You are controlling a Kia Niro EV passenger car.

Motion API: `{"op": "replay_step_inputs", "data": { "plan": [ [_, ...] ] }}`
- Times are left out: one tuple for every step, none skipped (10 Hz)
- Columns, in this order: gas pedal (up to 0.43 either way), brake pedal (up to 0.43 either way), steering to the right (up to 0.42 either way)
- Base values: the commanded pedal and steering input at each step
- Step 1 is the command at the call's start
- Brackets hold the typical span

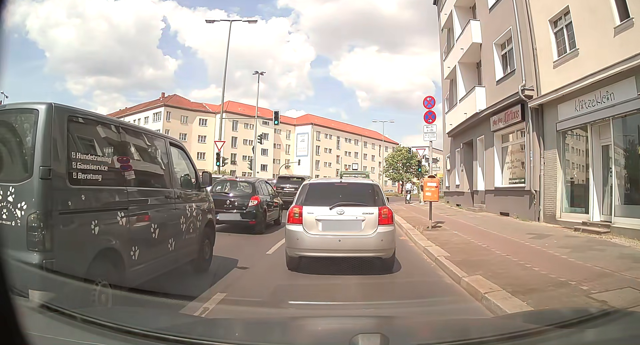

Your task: Follow the waypoints while adhering to traffic rules and regulations

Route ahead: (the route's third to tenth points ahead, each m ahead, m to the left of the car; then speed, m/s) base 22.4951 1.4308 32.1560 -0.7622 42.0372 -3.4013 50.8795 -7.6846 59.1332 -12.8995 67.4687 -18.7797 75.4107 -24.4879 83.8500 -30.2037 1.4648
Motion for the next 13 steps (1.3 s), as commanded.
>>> {"op": "replay_step_inputs", "data": {
  "plan": [
    [0.000, 0.250, -0.001],
    [0.000, 0.244, -0.002],
    [0.000, 0.232, -0.002],
    [0.000, 0.226, -0.003],
    [0.000, 0.220, -0.003],
    [0.000, 0.201, -0.003],
    [0.000, 0.091, -0.003],
    [0.000, 0.018, -0.003],
    [0.000, 0.018, -0.003],
    [0.087, 0.024, -0.003],
    [0.197, 0.018, -0.003],
    [0.240, 0.018, -0.003],
    [0.311, 0.018, -0.003]
  ]
}}
